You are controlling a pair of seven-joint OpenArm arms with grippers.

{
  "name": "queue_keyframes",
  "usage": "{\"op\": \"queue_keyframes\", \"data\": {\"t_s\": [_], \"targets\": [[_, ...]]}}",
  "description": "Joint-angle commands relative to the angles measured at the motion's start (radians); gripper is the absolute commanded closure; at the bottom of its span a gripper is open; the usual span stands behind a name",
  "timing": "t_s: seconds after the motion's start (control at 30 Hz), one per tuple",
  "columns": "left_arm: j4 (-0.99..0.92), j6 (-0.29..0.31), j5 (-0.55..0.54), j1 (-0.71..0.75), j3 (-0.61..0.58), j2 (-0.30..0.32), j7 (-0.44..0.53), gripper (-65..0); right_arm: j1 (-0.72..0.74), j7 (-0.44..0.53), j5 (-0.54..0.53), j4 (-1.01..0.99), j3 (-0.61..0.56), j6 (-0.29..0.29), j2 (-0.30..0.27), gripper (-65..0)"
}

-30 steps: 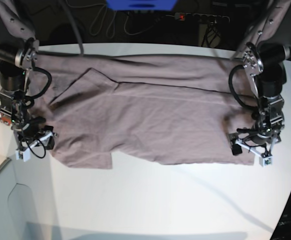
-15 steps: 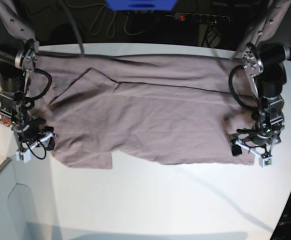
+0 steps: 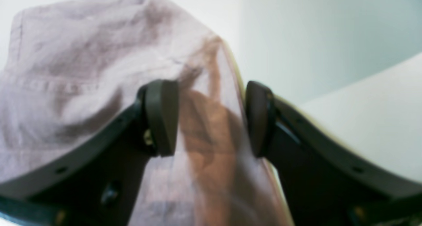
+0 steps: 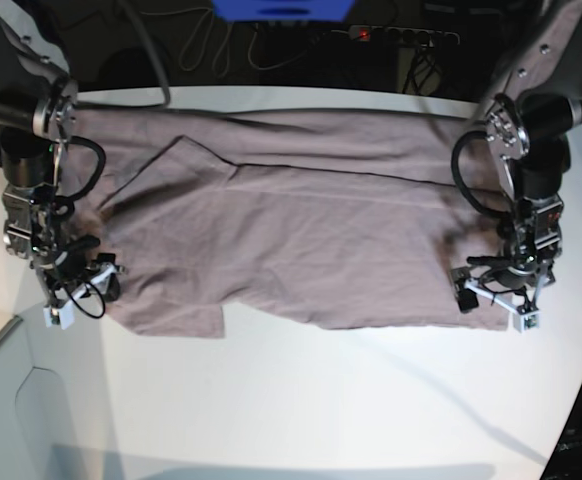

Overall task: Layout the t-shirt on the table in an organized manner, then fold the t-shirt properly
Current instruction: 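Grasp the hem edge corners with both grippers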

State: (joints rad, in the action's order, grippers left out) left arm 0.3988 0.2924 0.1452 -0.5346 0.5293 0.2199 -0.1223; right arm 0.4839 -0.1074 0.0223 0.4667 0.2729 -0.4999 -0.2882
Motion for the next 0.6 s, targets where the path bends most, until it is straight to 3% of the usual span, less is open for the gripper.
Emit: {"op": "queue_keyframes", "data": {"t_s": [0.0, 0.57], "targets": [[0.013, 0.009, -0.009, -0.028, 0.001, 0.011, 0.017, -65.0, 0.023, 0.001, -0.003, 0.014, 0.001, 0.000, -0.013, -33.0], [0.013, 0.001, -0.011, -0.063, 0.001, 0.005, 0.022, -65.0, 0.025, 0.001, -0.003, 0.017, 0.001, 0.000, -0.016, -33.0]]}}
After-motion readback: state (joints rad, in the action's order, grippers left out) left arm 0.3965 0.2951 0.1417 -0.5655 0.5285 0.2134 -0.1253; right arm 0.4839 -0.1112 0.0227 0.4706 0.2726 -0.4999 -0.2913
